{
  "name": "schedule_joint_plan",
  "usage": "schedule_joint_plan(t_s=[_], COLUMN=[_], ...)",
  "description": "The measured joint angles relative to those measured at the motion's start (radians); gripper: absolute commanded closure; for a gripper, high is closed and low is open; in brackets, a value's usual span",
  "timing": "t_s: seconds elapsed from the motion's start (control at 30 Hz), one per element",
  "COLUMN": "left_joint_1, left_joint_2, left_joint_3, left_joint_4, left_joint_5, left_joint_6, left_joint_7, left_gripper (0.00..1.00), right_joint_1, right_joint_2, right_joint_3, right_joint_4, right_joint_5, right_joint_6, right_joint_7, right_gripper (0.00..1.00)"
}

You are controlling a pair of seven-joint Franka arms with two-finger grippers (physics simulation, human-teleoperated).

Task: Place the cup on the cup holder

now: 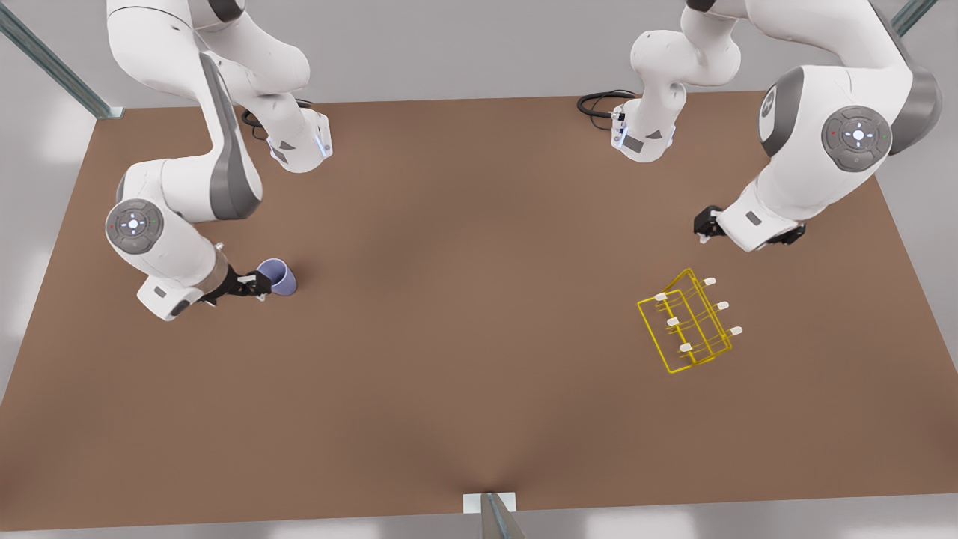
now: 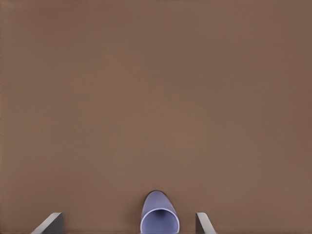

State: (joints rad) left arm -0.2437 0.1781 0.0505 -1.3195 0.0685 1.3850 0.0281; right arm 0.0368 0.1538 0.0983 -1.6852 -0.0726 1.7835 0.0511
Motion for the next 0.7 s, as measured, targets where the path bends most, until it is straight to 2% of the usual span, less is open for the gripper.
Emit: schedule_joint_plan(t_s=[0.1, 0.2, 0.23, 0.4, 0.57, 0.7], left_joint_1=[0.000, -0.001, 0.000, 0.000, 0.000, -0.001], left_joint_2=[0.000, 0.000, 0.000, -0.002, -0.002, -0.003], left_joint_3=[0.000, 0.001, 0.001, 0.000, 0.000, 0.000], left_joint_4=[0.000, 0.000, 0.000, 0.000, 0.000, 0.000], left_joint_5=[-0.001, -0.001, 0.000, 0.000, 0.000, 0.000], left_joint_6=[0.012, 0.019, 0.019, 0.013, 0.006, 0.002], left_joint_7=[0.003, 0.006, 0.007, 0.012, 0.016, 0.018], left_gripper=[0.00, 0.00, 0.00, 0.00, 0.00, 0.00], right_joint_1=[0.004, 0.006, 0.006, 0.023, 0.020, -0.004], right_joint_2=[0.078, 0.102, 0.078, -0.173, -0.240, -0.257], right_joint_3=[0.001, 0.007, 0.020, 0.037, 0.037, 0.039], right_joint_4=[0.036, -0.032, -0.086, -0.611, -0.862, -0.939], right_joint_5=[0.013, 0.048, 0.059, 0.084, 0.089, 0.090], right_joint_6=[-0.005, -0.025, -0.023, 0.167, 0.402, 0.562], right_joint_7=[-0.011, -0.013, -0.008, 0.016, 0.035, 0.046], right_gripper=[0.00, 0.00, 0.00, 0.00, 0.00, 0.00])
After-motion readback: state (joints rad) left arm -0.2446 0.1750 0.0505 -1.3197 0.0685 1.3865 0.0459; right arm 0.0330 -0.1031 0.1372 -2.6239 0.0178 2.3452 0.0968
